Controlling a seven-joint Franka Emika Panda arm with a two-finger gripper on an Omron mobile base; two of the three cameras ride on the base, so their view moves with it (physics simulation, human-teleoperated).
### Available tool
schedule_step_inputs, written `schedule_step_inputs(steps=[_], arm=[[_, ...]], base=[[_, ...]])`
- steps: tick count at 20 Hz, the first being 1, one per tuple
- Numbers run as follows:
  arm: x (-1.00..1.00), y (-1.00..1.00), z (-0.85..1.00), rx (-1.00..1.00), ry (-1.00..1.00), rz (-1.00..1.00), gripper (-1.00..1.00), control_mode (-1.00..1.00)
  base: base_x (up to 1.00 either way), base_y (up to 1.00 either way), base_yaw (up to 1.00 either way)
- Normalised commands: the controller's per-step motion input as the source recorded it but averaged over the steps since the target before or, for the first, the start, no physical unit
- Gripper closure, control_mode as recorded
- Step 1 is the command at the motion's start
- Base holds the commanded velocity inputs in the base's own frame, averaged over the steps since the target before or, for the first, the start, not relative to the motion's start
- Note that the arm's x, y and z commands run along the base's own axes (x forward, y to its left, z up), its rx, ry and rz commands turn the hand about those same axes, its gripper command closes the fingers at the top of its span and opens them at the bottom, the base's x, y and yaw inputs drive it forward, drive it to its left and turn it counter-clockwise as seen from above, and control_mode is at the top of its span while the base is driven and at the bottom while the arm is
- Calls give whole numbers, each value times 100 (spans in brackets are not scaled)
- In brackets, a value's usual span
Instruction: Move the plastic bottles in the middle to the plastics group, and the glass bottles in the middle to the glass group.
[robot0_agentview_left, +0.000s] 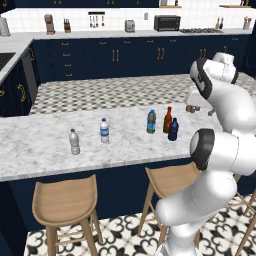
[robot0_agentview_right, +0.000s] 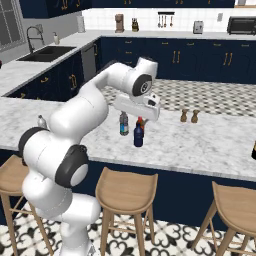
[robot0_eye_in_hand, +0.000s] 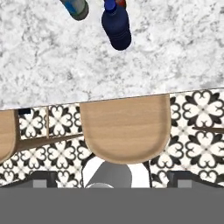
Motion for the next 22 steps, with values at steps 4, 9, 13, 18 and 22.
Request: schedule_step_inputs(steps=[4,9,13,18,22], arm=[[13,14,-10,-14,6,0,-100,-100],[0,0,-12,0,1,0,-100,-100],[5,6,-20,0,1,0,-100,-100],[6,27,-24,-3,0,0,-100,-100],[10,26,-17,-4,-3,0,-100,-100]], base=[[0,0,0],[0,0,0],[0,0,0],[0,0,0],[0,0,0]])
